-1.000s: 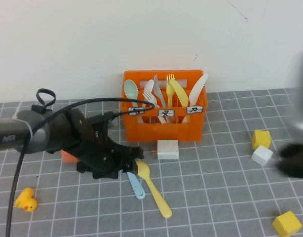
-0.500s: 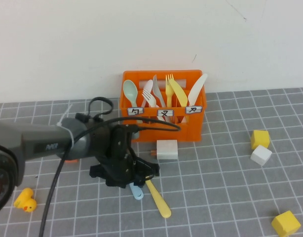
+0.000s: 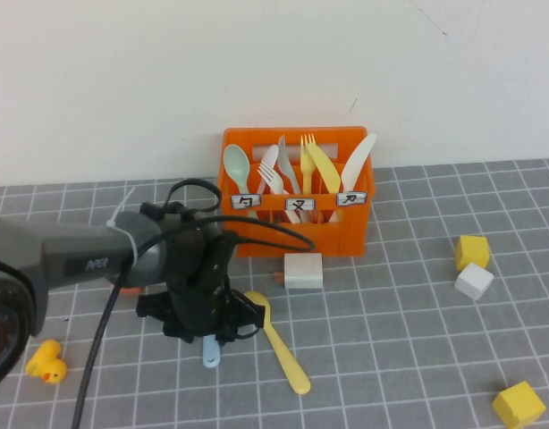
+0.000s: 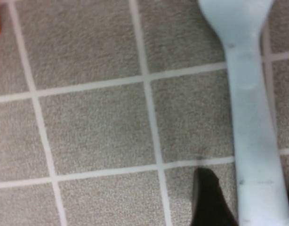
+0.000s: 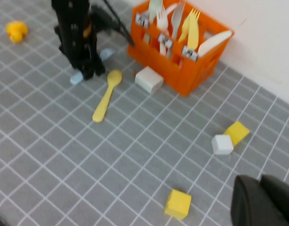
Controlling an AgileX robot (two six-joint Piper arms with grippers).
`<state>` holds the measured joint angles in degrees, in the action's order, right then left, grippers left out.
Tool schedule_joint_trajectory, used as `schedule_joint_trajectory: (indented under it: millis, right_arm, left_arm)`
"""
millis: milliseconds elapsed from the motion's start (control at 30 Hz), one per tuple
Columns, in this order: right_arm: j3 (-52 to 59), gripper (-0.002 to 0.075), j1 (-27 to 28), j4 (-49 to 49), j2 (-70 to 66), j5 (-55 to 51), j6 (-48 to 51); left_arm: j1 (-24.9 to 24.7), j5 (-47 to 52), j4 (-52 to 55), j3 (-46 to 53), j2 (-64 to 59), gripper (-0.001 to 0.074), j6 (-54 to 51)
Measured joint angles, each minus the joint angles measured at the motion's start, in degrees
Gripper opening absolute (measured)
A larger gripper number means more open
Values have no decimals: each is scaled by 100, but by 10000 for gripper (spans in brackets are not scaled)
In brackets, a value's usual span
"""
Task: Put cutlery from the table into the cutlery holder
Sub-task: Pick up the fork
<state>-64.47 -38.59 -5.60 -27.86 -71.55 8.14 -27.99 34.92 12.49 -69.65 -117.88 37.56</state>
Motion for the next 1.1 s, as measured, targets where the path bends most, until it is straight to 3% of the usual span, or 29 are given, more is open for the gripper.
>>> schedule_joint_trajectory:
  millis: [333,633,933,1100]
  right_arm:
    - [512,30,0,-125,-640,57,236]
    - [1451,13,0,-216,-663,835,297]
    - [1590,11,0,121,-667,1058,305]
    - [1627,11,0,169,-667,1188,305]
  left_arm:
    - [512,-389,-574,0,-13,334,-145]
    - [525,-595,-563,-5,-27,334,-414]
    - [525,-692,-626,-21,-60,330,-436]
    - [525,-593,-775,-61,-116,218,-682]
